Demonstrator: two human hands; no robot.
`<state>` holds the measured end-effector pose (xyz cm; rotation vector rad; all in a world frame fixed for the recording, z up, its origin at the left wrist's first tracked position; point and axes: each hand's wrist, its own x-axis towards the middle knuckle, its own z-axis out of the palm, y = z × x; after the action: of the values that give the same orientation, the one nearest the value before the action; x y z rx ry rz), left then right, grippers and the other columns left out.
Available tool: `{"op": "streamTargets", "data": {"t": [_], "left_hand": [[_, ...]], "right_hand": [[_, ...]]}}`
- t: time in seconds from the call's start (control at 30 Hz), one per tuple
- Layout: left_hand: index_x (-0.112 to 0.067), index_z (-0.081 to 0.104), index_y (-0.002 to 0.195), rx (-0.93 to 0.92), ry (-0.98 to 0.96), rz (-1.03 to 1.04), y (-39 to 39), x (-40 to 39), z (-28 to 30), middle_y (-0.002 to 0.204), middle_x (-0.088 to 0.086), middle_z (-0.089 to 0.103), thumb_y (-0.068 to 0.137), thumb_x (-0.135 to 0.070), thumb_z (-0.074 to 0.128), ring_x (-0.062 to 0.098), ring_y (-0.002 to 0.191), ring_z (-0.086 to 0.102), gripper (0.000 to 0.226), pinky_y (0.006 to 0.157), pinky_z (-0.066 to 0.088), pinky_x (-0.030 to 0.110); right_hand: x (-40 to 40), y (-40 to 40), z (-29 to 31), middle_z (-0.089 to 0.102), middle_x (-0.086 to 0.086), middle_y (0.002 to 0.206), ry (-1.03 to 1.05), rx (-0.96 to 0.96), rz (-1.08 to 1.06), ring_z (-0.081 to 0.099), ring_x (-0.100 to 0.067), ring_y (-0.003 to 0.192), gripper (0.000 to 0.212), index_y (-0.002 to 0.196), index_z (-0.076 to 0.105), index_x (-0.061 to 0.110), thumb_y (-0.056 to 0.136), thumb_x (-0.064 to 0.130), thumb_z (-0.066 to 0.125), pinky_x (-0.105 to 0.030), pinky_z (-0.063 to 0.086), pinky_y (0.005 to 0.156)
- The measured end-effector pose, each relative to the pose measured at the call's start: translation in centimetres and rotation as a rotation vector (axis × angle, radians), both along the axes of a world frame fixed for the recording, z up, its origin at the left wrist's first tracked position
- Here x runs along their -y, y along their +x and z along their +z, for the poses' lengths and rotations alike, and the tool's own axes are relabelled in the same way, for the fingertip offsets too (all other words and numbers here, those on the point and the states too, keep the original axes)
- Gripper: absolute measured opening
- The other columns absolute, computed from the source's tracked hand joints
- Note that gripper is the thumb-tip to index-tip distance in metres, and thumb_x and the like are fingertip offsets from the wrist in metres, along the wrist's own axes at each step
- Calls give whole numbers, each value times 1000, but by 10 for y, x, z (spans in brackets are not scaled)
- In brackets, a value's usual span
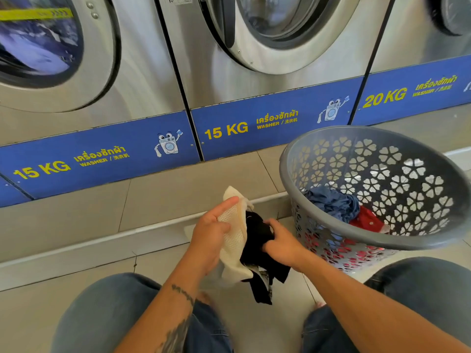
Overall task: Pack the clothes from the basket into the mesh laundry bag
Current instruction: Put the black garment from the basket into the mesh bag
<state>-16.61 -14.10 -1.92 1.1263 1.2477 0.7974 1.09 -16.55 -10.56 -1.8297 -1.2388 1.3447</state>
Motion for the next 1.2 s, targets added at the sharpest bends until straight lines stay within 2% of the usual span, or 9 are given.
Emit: {"op": "streamTargets", "data": {"t": [0.2, 0.3, 0.4, 0.6, 0.73, 0.9, 0.97, 1.03, 1.2], "left_hand": [[-47, 64, 119, -166, 66, -80, 5, 16, -4, 94, -1, 68, 86, 11, 35, 11, 60, 49, 73, 55, 41, 21], [-45, 66, 120, -79, 80, -72, 6, 18, 5, 110, -15, 64, 88, 10, 39, 7, 89, 60, 69, 74, 48, 19], [-50, 70, 110, 5, 115, -90, 6, 20, 12, 130, -13, 59, 89, 9, 42, 14, 114, 55, 68, 98, 47, 33], [-47, 67, 114, -51, 154, -17, -4, 17, 6, 107, -32, 63, 88, 11, 39, -4, 69, 52, 69, 63, 44, 4], [-49, 69, 106, -6, 120, 31, -4, 14, 3, 124, -17, 59, 88, 11, 41, -2, 105, 56, 69, 86, 45, 20], [-45, 70, 103, 23, 97, 113, -6, 11, 6, 123, -13, 60, 87, 13, 39, 6, 97, 57, 68, 86, 48, 24], [-45, 71, 104, 35, 76, 139, -8, 9, 6, 133, -8, 55, 87, 14, 39, 15, 116, 52, 69, 102, 44, 34], [-46, 71, 100, 31, 74, 128, -7, 11, 8, 137, -7, 50, 88, 13, 39, 19, 122, 48, 69, 106, 42, 38], [-47, 69, 105, -21, 103, 41, -3, 19, 7, 131, -10, 50, 89, 12, 38, 11, 108, 51, 69, 91, 46, 28]], "right_hand": [[-5, -20, 17, 72, -1, 94, 283, -35, -75, 69, -21, 92, 37, 101, 69, 17, 79, -9, 54, -30, 58, 74], [-1, -20, 14, 67, 11, 112, 427, 119, 167, 61, -5, 107, 46, 118, 68, 28, 79, 4, 59, -18, 50, 88], [3, -14, -1, 61, 7, 122, 289, 284, 349, 60, -18, 113, 37, 121, 63, 39, 84, 30, 61, -39, 52, 95], [2, -1, 12, 67, 8, 123, 233, 465, 443, 61, -23, 112, 47, 124, 58, 39, 77, 36, 54, -45, 55, 89], [4, 11, 18, 60, 2, 123, 266, 655, 428, 57, -26, 110, 44, 120, 61, 28, 78, 43, 62, -43, 52, 88], [11, 7, 17, 48, -1, 138, 176, 995, 504, 39, -28, 129, 63, 137, 50, 34, 81, 64, 48, -51, 30, 104], [12, 6, 11, 31, -7, 147, 49, 903, 417, 30, -37, 136, 71, 146, 34, 36, 82, 58, 54, -55, 31, 108], [16, 8, 3, 35, -10, 148, -85, 616, 314, 43, -38, 130, 71, 147, 29, 38, 83, 45, 60, -48, 43, 106], [21, 4, -11, 66, -6, 120, -8, 492, 249, 64, -28, 105, 42, 124, 58, 22, 82, 22, 62, -34, 54, 82]]}}
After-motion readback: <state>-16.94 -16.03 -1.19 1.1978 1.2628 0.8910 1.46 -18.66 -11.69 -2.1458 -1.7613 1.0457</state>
